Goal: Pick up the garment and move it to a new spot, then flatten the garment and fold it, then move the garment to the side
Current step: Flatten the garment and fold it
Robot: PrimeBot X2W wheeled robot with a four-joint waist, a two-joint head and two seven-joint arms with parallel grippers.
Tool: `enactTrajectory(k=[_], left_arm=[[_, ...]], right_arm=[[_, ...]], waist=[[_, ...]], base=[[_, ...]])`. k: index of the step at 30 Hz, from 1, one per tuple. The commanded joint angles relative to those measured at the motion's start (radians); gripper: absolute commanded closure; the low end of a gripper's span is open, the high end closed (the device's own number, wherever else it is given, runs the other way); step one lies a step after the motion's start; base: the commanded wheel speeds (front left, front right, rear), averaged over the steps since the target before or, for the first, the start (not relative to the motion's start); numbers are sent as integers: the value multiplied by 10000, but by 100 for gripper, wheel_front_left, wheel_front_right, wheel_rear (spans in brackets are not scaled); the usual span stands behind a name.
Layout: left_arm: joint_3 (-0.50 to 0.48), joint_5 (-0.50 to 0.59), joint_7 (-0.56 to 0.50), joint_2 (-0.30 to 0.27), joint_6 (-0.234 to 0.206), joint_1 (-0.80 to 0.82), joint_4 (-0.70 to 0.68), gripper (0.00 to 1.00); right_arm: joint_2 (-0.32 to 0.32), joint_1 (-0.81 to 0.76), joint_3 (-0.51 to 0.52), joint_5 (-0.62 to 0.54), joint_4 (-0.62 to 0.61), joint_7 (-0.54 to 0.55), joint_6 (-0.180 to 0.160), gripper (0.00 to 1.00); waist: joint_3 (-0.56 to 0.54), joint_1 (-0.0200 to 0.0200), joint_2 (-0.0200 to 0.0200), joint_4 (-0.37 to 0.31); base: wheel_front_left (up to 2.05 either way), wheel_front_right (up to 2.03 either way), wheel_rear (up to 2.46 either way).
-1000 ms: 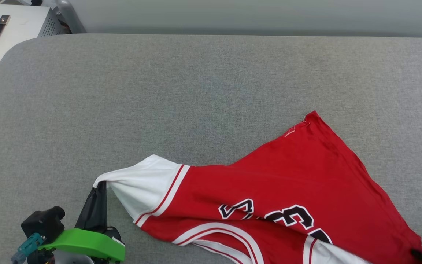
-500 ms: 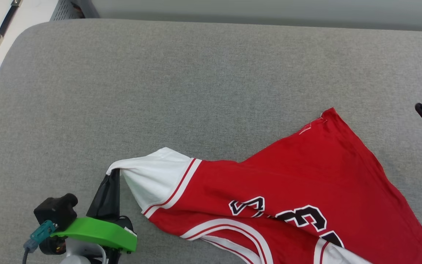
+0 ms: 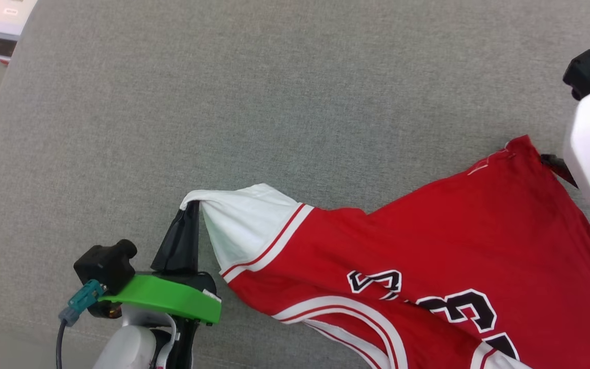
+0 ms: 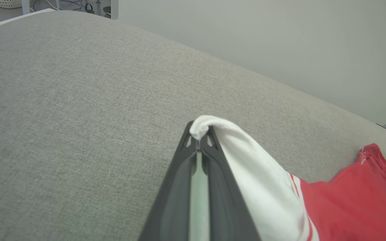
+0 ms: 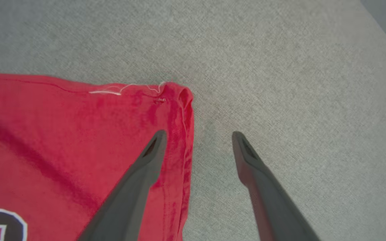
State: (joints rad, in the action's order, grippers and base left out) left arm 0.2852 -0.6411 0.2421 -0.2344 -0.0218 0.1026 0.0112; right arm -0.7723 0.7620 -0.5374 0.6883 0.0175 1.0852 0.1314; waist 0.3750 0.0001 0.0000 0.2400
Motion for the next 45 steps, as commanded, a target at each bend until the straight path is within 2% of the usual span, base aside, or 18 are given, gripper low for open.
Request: enactTrajectory(k=[1, 7, 12, 13, 14, 17, 22, 31, 37, 45], left_arm=[[5, 141, 92, 98, 64, 233, 15, 100], [10, 233, 150, 366, 221, 507, 203, 100], [-54, 318, 176, 539, 347, 611, 407, 100], [-78, 328, 179, 556, 366, 620, 440, 100], [-112, 344, 181, 569, 386, 633, 485, 100], [-216, 393, 187, 583, 415, 630, 601, 100], [-467, 448, 192, 499, 448, 483, 729, 100], [-911, 640, 54, -237, 485, 657, 23, 100], [-1069, 793, -721, -917, 557, 2005, -1017, 100], [-963, 541, -1886, -1345, 1048, 5673, -1166, 100]], right_arm=[[42, 221, -322, -42, 295, 104, -7, 0], [86, 409, -1576, 185, 1242, -39, -7, 0], [-199, 359, -2655, 379, 1568, -329, -7, 0], [-225, 412, -2757, 412, 1577, -503, -7, 67], [-226, 483, -2819, 452, 1634, -767, -7, 100], [-135, 792, -2886, 509, 1758, -1498, -7, 100], [342, 1147, -2380, 913, 2042, -3067, -7, 100], [607, 1093, -1702, 1188, 1564, -5135, -7, 100], [733, 1073, -576, 1239, 1147, -5892, -7, 100], [957, 1825, 949, 995, 820, -6030, -7, 100]], waist=[[560, -1, 0, 438], [945, -1, 0, 622], [1078, -1, 0, 644], [1091, -1, 0, 634], [1092, -1, 0, 614], [981, -1, 0, 517], [371, -1, 0, 210], [-1033, -1, 0, -563], [-1464, -1, 0, -930], [-1101, -1, 0, -1231]], base=[[0, 0, 0], [0, 0, 0], [0, 0, 0], [0, 0, 0], [0, 0, 0], [0, 0, 0], [0, 0, 0], [0, 0, 0], [0, 0, 0], [0, 0, 0]])
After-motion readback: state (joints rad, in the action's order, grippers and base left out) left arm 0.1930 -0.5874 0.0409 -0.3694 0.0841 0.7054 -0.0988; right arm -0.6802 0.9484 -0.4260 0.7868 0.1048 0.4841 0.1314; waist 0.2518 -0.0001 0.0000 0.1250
